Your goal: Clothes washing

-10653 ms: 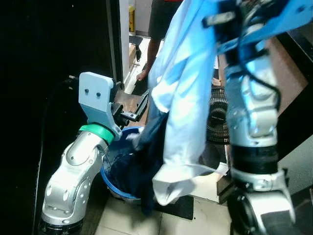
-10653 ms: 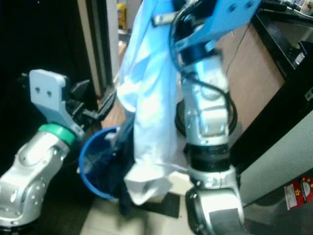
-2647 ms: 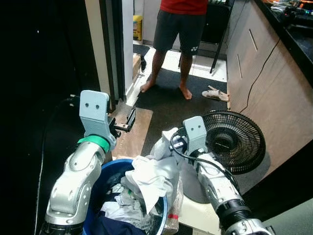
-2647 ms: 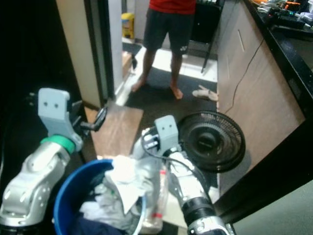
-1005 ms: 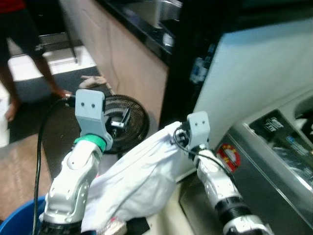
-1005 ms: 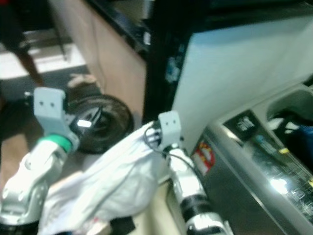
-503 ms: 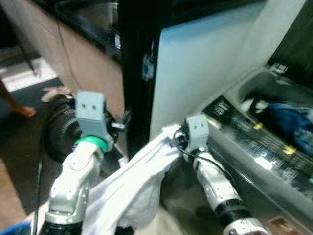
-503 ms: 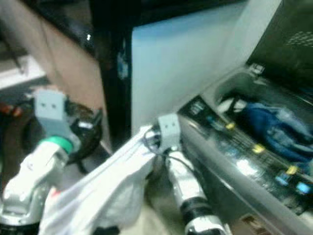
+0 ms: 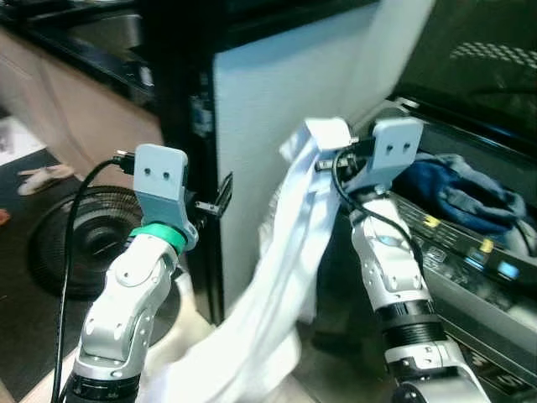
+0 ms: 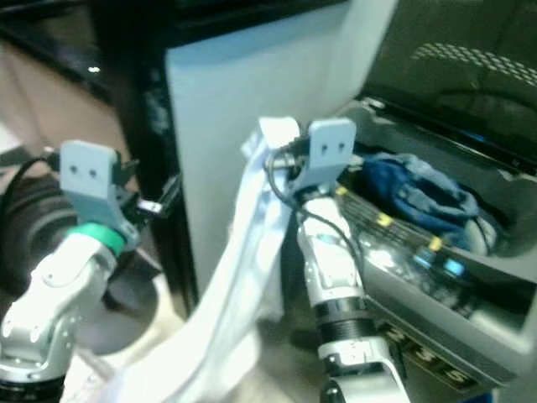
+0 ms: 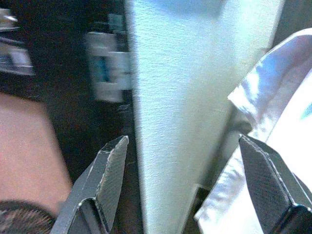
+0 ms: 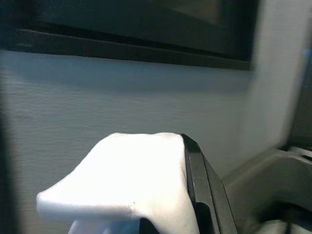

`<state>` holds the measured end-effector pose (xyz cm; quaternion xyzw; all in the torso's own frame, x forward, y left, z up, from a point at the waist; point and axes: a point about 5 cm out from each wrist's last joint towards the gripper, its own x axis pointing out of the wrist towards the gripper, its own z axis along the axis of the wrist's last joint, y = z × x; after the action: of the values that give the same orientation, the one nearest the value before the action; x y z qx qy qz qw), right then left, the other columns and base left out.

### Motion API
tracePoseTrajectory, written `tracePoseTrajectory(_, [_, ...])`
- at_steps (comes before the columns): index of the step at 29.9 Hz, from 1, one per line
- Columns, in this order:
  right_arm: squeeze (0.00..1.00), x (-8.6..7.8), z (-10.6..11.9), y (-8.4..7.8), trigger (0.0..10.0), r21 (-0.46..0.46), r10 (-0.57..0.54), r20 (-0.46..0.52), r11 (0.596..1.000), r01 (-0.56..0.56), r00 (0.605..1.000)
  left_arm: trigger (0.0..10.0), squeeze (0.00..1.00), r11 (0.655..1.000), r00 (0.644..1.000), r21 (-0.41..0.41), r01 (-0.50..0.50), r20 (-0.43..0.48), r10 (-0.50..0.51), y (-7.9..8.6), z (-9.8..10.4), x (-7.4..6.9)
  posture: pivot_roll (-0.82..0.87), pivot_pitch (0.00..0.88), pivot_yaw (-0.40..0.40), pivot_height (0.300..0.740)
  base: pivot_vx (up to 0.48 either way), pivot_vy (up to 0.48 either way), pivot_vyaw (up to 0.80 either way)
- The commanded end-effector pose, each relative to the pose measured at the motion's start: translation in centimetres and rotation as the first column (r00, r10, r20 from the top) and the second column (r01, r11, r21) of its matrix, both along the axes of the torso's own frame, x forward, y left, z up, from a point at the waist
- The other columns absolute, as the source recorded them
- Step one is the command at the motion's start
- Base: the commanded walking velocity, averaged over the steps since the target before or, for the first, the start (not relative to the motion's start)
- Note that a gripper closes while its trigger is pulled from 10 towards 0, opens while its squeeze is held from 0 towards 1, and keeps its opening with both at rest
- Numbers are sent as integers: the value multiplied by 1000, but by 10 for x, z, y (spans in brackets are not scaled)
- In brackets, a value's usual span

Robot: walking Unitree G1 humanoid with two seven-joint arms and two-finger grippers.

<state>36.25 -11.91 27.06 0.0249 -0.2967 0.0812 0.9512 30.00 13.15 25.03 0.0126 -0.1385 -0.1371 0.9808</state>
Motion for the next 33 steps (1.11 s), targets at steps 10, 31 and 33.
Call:
tracePoseTrajectory(10, [0,-47,113,-11,10000,108,-71,455,994,25,888,10000,0,1000,1000,9,16,-10,-16,-4,-3,-2,103,95,-4,724,0,0,-800])
tracePoseTrajectory(31, [0,-50,119,-24,10000,139,-125,442,988,70,888,10000,0,1000,1000,8,12,-9,-12,-2,-1,-1,101,100,-3,724,0,0,-800])
tracePoseTrajectory(33, [0,-49,118,-26,10000,139,-135,433,987,82,891,10000,0,1000,1000,9,16,-10,-16,-3,-2,-1,98,99,1,724,0,0,-800])
